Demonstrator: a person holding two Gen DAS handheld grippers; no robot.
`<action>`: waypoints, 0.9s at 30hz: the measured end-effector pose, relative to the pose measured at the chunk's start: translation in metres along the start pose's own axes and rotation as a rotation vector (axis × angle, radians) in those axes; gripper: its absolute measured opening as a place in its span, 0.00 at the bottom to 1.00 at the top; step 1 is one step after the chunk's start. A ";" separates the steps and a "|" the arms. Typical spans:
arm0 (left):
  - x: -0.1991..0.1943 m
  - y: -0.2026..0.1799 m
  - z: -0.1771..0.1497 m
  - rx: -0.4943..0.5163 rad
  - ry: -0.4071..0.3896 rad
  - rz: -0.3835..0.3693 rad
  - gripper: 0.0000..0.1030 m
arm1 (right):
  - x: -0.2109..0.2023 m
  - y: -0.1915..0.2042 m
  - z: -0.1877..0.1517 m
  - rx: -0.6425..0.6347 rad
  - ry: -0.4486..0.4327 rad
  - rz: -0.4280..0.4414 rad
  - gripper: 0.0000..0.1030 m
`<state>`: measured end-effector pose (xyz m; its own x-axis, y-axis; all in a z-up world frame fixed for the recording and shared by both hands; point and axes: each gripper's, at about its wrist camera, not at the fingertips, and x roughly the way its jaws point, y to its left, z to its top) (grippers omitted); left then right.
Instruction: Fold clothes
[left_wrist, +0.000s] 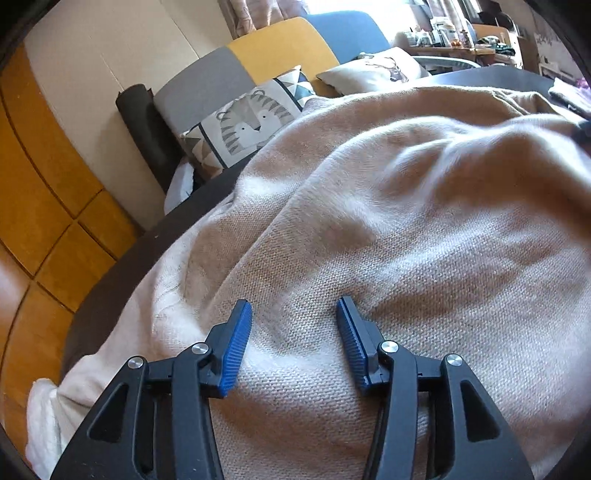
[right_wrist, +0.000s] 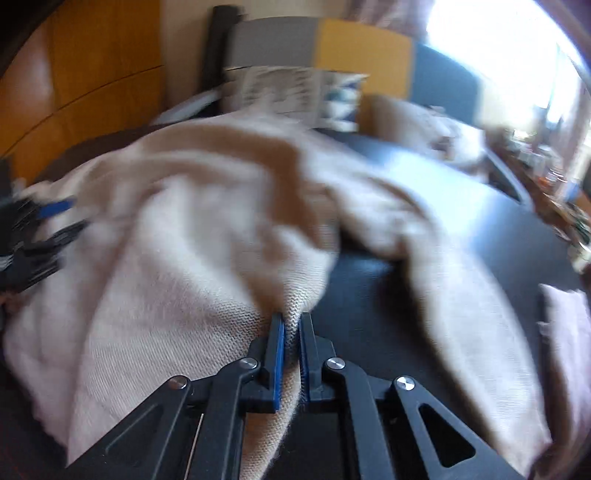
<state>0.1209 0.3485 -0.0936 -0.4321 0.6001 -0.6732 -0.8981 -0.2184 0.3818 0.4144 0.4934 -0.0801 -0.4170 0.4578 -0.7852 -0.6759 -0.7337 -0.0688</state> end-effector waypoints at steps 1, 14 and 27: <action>0.000 0.001 0.000 -0.006 0.002 -0.008 0.49 | 0.000 -0.016 0.001 0.034 -0.003 -0.030 0.05; -0.032 -0.046 0.020 -0.009 0.029 -0.082 0.49 | -0.028 -0.021 0.002 0.057 -0.147 0.110 0.20; -0.023 -0.017 -0.009 0.246 -0.057 0.004 0.51 | 0.008 0.048 -0.031 0.030 0.077 0.401 0.26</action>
<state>0.1455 0.3312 -0.0908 -0.4241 0.6435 -0.6372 -0.8463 -0.0312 0.5317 0.3972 0.4460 -0.1093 -0.6050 0.0985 -0.7901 -0.4869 -0.8309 0.2693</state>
